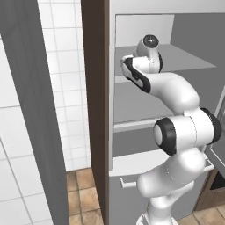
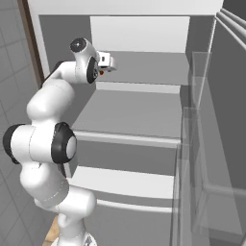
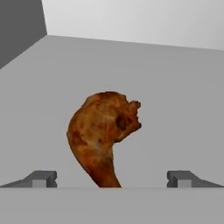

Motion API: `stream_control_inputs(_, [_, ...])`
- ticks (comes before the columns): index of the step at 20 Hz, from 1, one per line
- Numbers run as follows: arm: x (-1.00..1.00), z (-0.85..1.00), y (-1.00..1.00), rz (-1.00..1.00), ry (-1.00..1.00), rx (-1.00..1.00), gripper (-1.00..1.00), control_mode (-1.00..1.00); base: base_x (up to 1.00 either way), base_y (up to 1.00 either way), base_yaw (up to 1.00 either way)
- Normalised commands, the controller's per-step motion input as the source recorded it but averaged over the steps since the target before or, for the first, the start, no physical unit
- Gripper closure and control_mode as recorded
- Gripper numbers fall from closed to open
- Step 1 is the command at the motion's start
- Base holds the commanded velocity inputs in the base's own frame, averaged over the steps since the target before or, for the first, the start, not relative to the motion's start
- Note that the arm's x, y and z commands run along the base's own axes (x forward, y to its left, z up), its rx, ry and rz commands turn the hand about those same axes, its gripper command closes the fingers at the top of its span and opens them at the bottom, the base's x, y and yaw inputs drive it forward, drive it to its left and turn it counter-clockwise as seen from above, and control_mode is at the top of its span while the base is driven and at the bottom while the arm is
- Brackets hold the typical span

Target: Gather the broccoli and carrot from the fridge and place them on a tray on the dining counter. Then gather the fish and chicken drumstick from the fridge and place them on the other tray.

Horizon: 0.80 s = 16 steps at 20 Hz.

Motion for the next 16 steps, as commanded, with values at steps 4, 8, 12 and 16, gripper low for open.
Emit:
stream_control_inputs(4, [0.38, -0.12, 0.03, 0.01, 0.01, 0.0, -1.0, -1.0, 0.0, 0.0, 0.0])
stream_control_inputs(8, [0.46, -0.09, 0.0, 0.01, 0.0, 0.0, -1.0, -1.0, 0.0, 0.0, 0.0])
stream_control_inputs(12, [0.19, -0.19, 0.0, 0.01, 0.04, 0.0, 1.0, -1.0, 0.0, 0.0, 0.0])
stream_control_inputs(16, [-0.01, -0.13, 0.0, 0.03, 0.0, 0.0, 1.0, -1.0, 0.0, 0.0, 0.0])
